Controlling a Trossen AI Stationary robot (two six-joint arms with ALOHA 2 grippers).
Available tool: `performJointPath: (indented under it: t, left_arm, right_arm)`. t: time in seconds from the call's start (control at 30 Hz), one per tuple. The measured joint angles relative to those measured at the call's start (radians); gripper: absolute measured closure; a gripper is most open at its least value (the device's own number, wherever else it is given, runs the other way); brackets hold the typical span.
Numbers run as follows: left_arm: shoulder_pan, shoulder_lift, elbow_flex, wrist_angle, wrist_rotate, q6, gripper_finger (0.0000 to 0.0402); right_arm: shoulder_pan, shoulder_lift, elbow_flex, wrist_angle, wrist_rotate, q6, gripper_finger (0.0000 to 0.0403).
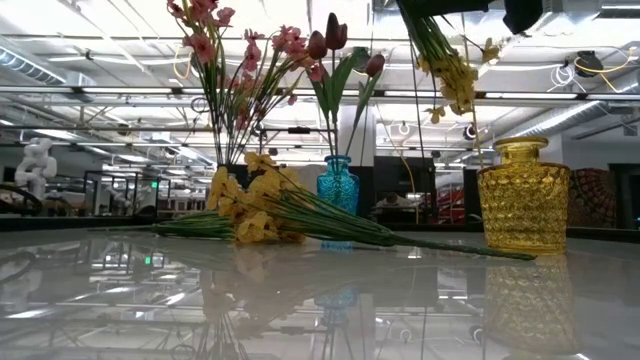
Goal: Sort flowers into vase by color
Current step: Put the top yellow flowers into the yellow vase
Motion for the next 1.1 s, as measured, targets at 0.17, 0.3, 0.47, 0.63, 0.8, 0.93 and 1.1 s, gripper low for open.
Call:
performJointPath:
  t: [0.17,0.3,0.47,0.63,0.8,0.93,1.1]
  left_arm:
    - [-0.003,0.0,0.0,0.0,0.0,0.014,0.0249]
    - [-0.013,0.0,0.0,-0.001,-0.005,0.032,0.026]
    - [-0.018,0.0,0.0,-0.002,-0.021,0.045,0.0285]
    - [-0.018,0.0,0.0,-0.019,-0.064,0.046,0.0314]
    - [-0.018,0.001,0.0,-0.046,-0.078,0.045,0.0319]
    - [-0.018,0.001,0.0,-0.048,-0.079,0.051,0.032]
    - [-0.018,0.001,0.0,-0.048,-0.079,0.054,0.0343]
  right_arm:
    - [0.0,0.018,0.006,-0.002,0.026,-0.002,0.0402]
    - [0.0,0.021,0.006,-0.005,0.054,-0.002,0.0402]
    - [0.0,0.021,0.006,-0.005,0.055,-0.002,0.0402]
    - [0.0,0.021,0.006,-0.005,0.056,-0.002,0.0402]
    - [0.0,0.02,0.006,-0.006,0.055,-0.002,0.0402]
    - [0.0,0.02,0.006,-0.007,0.055,-0.002,0.0402]
    - [0.0,0.02,0.006,-0.01,0.054,-0.001,0.0403]
